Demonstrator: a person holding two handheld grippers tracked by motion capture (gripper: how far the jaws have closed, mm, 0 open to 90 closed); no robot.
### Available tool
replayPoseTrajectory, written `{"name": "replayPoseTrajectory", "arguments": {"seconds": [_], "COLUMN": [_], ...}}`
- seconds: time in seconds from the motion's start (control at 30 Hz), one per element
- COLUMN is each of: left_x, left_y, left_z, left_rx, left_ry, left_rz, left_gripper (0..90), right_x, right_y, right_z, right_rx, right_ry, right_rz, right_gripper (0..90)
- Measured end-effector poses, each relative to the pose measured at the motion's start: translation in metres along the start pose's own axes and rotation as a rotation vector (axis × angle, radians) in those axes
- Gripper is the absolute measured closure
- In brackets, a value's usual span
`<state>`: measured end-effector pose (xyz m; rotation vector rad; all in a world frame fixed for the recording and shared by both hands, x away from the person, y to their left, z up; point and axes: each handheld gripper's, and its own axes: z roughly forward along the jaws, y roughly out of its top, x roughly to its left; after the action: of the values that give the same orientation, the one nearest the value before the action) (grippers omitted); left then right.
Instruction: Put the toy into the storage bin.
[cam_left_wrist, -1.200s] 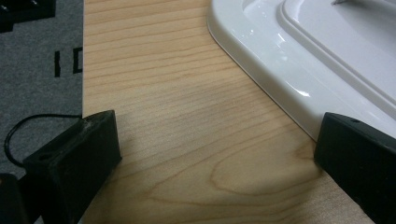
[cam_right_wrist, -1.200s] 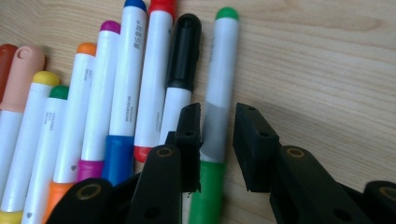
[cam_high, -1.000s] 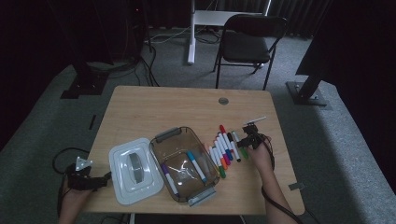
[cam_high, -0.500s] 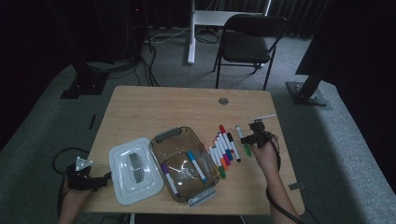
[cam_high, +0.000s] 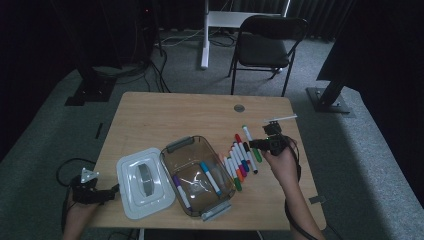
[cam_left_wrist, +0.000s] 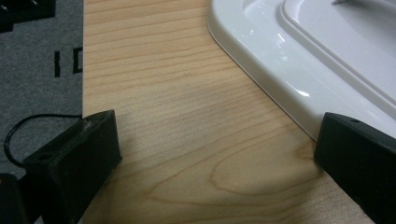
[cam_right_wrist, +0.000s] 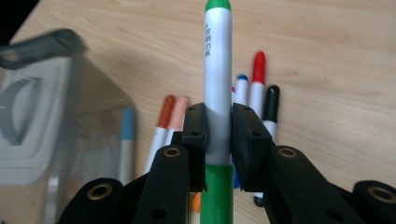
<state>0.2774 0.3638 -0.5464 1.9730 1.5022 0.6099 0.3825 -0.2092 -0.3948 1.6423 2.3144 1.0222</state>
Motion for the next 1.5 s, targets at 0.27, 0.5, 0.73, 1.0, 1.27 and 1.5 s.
{"name": "replayPoseTrajectory", "arguments": {"seconds": [0.27,0.5,0.73,1.0,1.27,1.5], "left_x": [0.0,0.0,0.0,0.0,0.0,0.0], "left_y": [0.0,0.0,0.0,0.0,0.0,0.0], "left_z": [0.0,0.0,0.0,0.0,0.0,0.0], "left_rx": [-0.001,0.001,0.0,0.001,0.001,0.001], "left_ry": [0.001,0.0,0.0,0.0,0.0,0.0], "left_rz": [0.001,0.001,0.001,0.0,0.001,0.001], "left_gripper": [0.7,0.7,0.8,0.7,0.7,0.7], "right_x": [0.043,0.076,0.118,0.149,0.169,0.181], "right_y": [0.015,0.019,0.022,0.016,0.008,-0.001], "right_z": [-0.023,-0.023,-0.006,0.023,0.047,0.066], "right_rx": [-0.036,-0.036,0.003,0.073,0.137,0.188], "right_ry": [0.057,0.118,0.199,0.246,0.284,0.3], "right_rz": [-0.076,-0.134,-0.202,-0.243,-0.262,-0.27], "right_gripper": [76.6,76.6,76.6,76.6,76.6,76.6]}}
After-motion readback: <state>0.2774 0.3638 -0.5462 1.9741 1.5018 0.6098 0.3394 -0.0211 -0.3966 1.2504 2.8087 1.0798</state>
